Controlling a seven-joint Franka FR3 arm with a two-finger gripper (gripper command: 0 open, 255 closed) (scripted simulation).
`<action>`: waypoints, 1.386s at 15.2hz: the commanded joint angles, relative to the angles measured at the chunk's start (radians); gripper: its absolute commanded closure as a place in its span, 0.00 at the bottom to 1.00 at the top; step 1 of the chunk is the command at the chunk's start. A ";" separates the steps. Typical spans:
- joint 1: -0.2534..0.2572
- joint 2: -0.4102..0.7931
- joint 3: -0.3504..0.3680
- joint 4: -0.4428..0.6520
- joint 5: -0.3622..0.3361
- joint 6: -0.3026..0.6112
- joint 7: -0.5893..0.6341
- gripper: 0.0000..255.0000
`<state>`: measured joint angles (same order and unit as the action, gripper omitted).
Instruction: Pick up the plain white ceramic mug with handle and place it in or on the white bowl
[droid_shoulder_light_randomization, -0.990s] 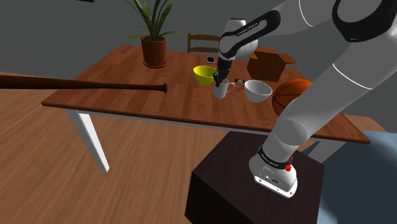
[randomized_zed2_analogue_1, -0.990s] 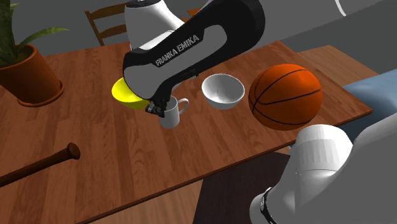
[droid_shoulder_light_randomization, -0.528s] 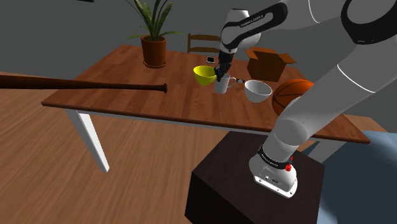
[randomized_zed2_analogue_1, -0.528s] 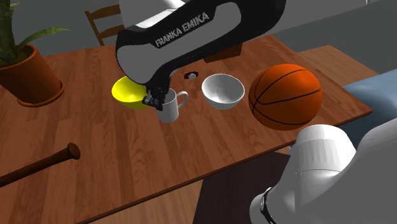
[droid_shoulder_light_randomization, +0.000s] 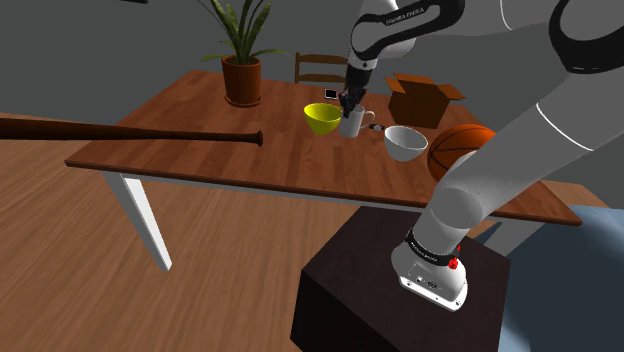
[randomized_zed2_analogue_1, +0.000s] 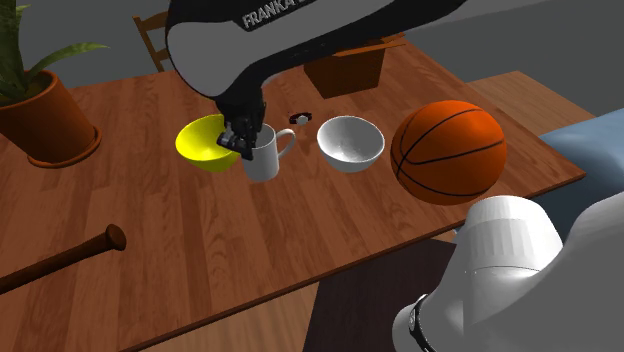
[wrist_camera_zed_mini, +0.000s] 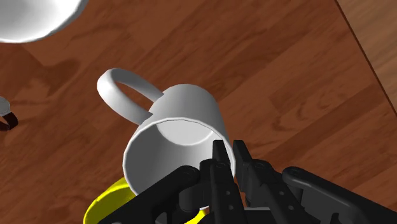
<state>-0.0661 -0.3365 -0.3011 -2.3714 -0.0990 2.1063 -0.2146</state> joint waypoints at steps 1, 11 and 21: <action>0.000 -0.010 0.003 0.019 -0.001 -0.028 0.002 1.00; 0.002 -0.039 0.016 0.129 0.001 -0.167 0.005 1.00; -0.070 -0.169 -0.067 0.113 -0.062 -0.270 -0.122 1.00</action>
<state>-0.1241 -0.4920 -0.3511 -2.2545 -0.1510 1.8446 -0.3121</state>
